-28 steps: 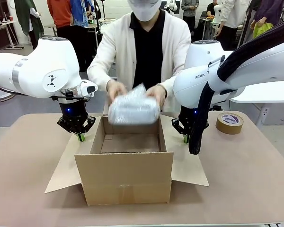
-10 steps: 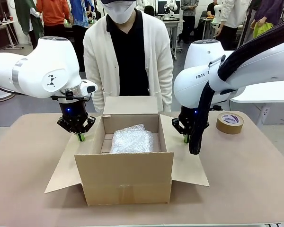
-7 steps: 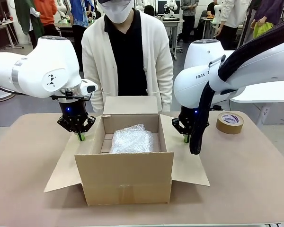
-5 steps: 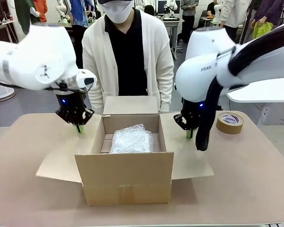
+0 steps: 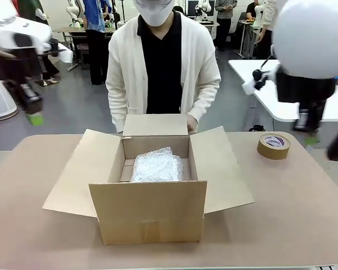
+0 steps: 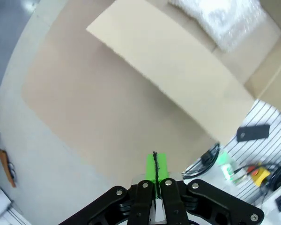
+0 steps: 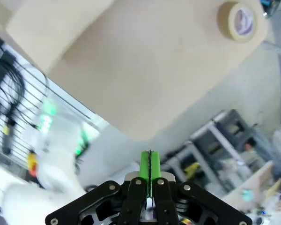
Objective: Wrap the clocks to prevent damage.
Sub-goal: Once the human has placed the objects inside and stepped back, release both hands from the side flaps of the Package Box.
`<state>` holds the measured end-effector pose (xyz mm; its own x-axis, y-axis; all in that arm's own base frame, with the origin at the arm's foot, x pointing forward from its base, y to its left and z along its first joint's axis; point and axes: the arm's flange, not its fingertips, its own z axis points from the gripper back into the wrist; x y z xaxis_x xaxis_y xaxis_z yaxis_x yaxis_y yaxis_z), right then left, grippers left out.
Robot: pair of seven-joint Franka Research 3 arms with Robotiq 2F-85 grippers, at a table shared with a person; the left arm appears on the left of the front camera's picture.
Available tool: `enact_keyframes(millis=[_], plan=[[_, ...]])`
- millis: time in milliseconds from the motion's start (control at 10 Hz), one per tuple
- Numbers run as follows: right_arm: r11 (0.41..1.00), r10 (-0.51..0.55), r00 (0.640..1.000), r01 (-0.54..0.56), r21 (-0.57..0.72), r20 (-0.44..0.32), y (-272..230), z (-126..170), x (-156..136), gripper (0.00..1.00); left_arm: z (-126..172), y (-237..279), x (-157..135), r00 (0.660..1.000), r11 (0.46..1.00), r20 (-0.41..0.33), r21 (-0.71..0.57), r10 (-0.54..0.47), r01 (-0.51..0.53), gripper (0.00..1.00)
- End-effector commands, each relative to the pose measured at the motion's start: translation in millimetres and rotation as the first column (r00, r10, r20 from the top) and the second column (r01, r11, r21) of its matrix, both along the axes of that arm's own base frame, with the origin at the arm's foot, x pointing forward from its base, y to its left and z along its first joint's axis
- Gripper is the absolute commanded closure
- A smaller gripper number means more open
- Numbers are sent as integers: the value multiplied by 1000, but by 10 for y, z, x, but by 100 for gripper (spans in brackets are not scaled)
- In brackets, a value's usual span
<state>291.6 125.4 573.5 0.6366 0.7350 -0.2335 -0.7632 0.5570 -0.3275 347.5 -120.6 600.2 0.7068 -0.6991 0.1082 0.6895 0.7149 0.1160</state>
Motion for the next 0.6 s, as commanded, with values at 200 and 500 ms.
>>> enact_keyframes(millis=[200,500], plan=[[972,202,979,-197,124,-31,-446,-288,188,99,-431,276,105,977,978,-57,33,-203,205,100],[898,313,946,-268,349,-79,-668,-600,375,99,-477,333,177,962,962,-46,23,-270,272,100]])
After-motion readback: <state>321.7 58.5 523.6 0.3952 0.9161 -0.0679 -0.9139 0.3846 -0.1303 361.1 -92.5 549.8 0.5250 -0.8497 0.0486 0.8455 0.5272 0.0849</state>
